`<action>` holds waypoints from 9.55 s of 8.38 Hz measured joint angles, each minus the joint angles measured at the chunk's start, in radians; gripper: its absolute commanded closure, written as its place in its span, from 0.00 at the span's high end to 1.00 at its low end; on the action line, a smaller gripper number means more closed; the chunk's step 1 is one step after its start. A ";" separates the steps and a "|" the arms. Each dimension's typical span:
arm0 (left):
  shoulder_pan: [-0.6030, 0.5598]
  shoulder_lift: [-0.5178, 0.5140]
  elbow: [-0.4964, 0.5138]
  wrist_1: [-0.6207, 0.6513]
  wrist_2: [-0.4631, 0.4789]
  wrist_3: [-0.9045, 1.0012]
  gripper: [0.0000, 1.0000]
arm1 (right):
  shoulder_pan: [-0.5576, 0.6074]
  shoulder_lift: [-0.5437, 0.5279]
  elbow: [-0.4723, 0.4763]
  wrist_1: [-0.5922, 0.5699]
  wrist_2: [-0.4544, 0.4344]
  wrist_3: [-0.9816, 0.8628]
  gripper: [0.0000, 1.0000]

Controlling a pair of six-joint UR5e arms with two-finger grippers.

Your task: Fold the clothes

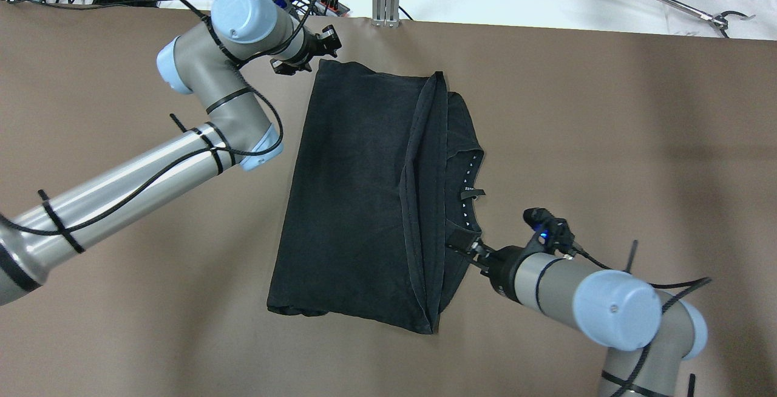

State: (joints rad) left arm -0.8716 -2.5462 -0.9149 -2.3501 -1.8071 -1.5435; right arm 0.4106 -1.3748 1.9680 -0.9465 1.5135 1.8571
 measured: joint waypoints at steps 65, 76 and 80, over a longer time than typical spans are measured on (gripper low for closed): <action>0.095 0.464 -0.610 0.008 0.012 -0.088 0.94 | -0.270 0.050 0.005 -0.395 -0.237 0.280 0.84; 0.159 0.455 -0.607 0.008 0.100 -0.130 0.94 | -0.267 0.034 0.007 -0.397 -0.237 0.293 0.00; 0.162 0.453 -0.627 0.008 0.112 -0.181 0.94 | -0.260 0.035 0.094 -0.480 -0.228 0.288 0.00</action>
State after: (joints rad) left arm -0.7098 -2.0935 -1.5415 -2.3424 -1.6953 -1.7242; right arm 0.1510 -1.3400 2.0618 -1.4266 1.2860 2.1447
